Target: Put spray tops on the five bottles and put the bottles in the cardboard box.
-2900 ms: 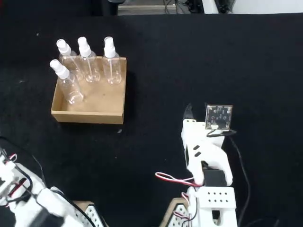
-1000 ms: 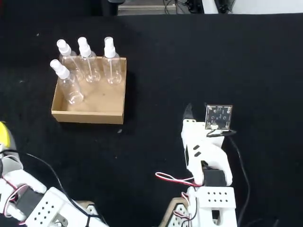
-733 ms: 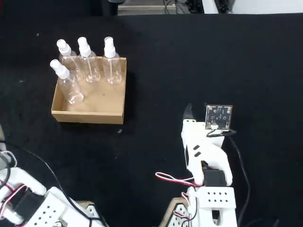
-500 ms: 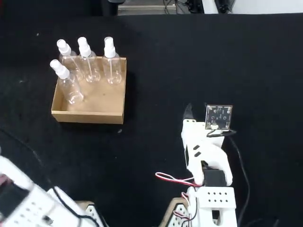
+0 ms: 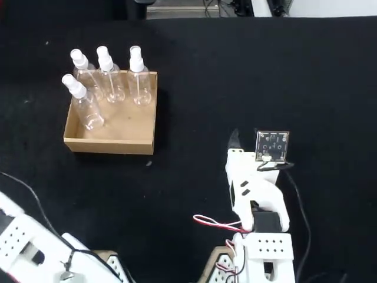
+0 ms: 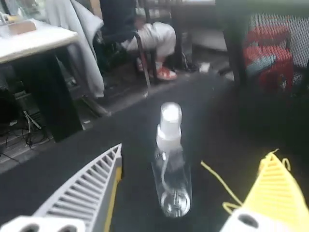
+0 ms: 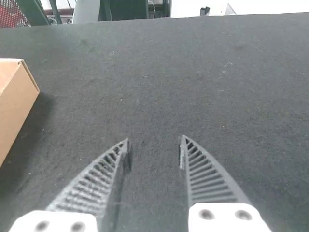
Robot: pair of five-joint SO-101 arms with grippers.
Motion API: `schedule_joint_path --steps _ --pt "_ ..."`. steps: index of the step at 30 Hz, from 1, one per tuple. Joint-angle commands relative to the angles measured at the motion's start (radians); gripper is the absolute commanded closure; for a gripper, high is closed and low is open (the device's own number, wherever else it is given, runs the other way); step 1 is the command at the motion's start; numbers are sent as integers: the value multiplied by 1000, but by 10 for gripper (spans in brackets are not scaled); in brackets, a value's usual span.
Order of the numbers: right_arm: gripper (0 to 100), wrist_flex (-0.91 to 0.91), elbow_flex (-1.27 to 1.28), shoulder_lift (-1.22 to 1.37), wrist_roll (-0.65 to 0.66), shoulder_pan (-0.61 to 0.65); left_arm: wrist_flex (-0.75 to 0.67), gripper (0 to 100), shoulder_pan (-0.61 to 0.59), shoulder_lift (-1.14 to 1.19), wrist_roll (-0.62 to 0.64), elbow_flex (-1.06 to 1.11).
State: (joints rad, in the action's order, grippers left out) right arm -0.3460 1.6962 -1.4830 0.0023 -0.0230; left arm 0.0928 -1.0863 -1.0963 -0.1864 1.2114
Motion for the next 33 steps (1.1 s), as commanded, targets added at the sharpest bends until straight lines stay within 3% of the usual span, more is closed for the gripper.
schedule_joint_path --steps 1,10,18,27,33 --pt "858 -3 -1 -25 3 12 -190 593 -1 83 -25 91" --pt "858 -3 -1 -27 3 12 -416 593 -28 606 -18 -58" --pt "858 -3 -1 -27 3 12 -824 593 -24 822 -17 -41" --pt "858 -3 -1 -24 3 12 -844 593 -25 1076 14 -248" --pt "858 -3 -1 -22 3 12 -844 593 -21 1122 68 -311"
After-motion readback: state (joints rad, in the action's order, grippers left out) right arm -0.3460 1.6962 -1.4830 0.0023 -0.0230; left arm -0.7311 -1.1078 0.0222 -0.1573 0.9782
